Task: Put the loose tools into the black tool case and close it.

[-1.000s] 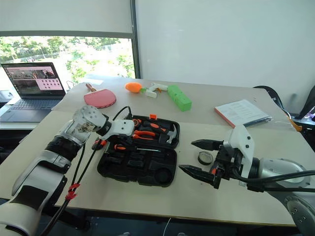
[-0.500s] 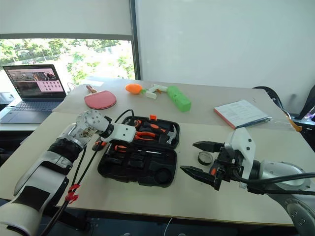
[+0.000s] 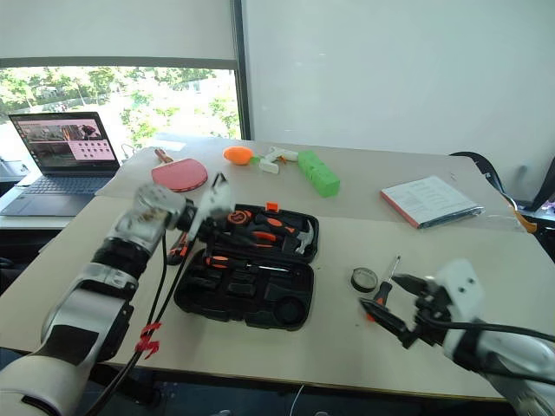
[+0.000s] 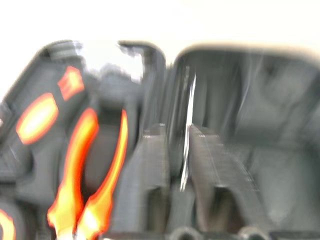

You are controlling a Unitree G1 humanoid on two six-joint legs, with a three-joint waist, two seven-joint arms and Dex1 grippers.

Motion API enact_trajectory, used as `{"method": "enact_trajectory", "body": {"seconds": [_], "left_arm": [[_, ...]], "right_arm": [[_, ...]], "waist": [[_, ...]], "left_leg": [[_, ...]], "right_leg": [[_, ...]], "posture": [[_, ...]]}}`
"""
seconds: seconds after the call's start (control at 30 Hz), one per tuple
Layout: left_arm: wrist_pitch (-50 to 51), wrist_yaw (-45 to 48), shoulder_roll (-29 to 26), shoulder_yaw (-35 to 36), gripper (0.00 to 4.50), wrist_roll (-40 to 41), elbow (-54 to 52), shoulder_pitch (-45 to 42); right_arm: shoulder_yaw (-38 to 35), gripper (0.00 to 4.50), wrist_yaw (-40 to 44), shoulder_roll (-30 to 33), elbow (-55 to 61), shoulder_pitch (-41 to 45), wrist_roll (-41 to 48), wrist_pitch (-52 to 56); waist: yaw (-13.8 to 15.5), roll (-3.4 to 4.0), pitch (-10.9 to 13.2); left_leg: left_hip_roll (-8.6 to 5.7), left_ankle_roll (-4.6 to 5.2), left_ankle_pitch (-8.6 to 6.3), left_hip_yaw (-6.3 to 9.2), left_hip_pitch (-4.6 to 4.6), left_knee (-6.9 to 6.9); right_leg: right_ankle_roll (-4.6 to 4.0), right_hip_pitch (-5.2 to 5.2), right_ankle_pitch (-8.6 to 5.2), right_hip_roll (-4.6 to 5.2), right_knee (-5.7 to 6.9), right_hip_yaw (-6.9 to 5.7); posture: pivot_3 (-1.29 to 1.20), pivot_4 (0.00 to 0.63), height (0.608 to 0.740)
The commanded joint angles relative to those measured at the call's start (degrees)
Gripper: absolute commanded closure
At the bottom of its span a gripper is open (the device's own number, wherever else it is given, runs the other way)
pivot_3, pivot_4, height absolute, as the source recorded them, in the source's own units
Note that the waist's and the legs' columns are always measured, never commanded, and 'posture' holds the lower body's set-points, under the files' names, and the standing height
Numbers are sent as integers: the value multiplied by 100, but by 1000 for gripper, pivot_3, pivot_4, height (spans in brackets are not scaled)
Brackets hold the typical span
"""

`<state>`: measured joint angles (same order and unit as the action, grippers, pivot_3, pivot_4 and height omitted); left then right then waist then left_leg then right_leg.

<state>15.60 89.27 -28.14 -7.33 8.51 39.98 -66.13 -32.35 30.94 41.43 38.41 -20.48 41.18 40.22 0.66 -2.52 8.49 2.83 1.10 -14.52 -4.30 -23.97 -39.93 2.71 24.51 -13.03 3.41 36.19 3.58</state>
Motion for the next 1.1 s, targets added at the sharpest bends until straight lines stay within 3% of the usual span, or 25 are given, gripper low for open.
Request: {"method": "enact_trajectory", "body": {"seconds": [0.03, 0.2, 0.3, 0.5, 0.83, 1.1], "left_arm": [[1061, 84, 47, 418, 1640, 826, -831, -120], [1812, 226, -49, 313, 7, 1306, -1908, 212], [2002, 286, -138, 248, 7, 1460, -2304, 342], [1976, 308, -317, 127, 7, 1558, -2650, 434], [1836, 147, -634, -66, 7, 1425, -3091, 697], [1829, -127, -697, 23, 7, 1518, -3236, 753]], "right_arm": [[-851, 0, -116, -254, 287, -802, -102, 98], [-1409, 0, -160, -537, 681, -1742, 19, 306], [-1502, 0, -329, -596, 812, -1730, 301, 479], [-691, 0, -1206, -514, 647, -474, 503, 1042], [1320, 0, -2451, -875, -273, 1801, -162, 1821], [1880, 0, -2909, -1376, -879, 2328, -683, 2094]], "waist": [[-5, 8, -3], [-56, 25, -8], [-117, 25, -8], [-184, 27, -8], [-133, 34, -4], [-129, 35, -3]], "left_leg": [[0, 0, 0, 1, 3, 0], [0, 0, 0, 5, 35, 5], [0, -1, 2, 8, 53, 4], [-3, 2, 9, 29, 72, 7], [-12, 3, 9, 27, 42, 15], [-15, 4, 9, 30, 22, 10]], "right_leg": [[1, -2, 0, 0, 0, 1], [-3, -22, -3, -2, 11, 8], [-5, -31, -3, -8, 15, 18], [-14, -35, 3, -19, 15, 35], [-13, -19, -3, -18, 2, 32], [-8, -12, -5, -17, 1, 31]], "posture": [[0, 150, 738], [0, 150, 738], [0, 150, 738], [0, 150, 738], [0, 150, 738], [0, 150, 738]]}}
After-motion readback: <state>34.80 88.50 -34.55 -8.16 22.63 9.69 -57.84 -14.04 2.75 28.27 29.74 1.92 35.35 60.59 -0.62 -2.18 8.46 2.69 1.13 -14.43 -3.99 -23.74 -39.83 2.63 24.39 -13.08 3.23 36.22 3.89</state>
